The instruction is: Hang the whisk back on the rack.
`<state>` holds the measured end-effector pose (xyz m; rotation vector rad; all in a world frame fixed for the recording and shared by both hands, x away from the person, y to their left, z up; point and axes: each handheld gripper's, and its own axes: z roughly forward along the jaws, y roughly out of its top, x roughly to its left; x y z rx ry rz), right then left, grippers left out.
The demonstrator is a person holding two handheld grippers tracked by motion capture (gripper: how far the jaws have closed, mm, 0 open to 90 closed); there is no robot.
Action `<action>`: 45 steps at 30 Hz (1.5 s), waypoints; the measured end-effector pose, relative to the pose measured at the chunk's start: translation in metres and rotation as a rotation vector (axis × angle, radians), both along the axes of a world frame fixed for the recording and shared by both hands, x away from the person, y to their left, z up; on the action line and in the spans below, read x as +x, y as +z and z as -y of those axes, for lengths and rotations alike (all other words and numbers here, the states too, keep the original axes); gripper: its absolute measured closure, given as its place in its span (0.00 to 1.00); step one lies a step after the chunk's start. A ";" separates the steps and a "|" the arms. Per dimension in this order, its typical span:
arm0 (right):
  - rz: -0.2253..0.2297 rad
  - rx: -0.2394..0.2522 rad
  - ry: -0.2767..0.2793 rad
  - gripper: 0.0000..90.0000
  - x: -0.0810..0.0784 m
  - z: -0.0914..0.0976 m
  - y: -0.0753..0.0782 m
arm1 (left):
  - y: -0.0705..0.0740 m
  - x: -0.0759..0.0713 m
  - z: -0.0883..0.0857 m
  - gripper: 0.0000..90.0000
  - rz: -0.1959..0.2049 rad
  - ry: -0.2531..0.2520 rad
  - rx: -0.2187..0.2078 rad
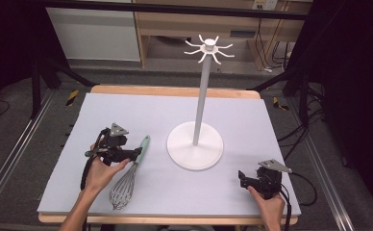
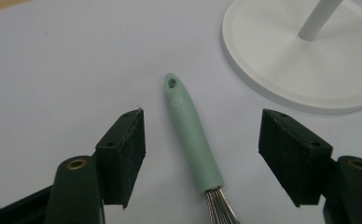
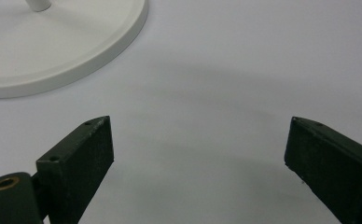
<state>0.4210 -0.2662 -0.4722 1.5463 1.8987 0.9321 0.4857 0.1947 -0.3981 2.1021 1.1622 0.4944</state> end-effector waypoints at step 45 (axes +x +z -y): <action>-0.011 -0.007 0.012 0.09 0.002 0.000 -0.001 | -0.046 0.012 0.018 0.58 -0.222 0.027 0.096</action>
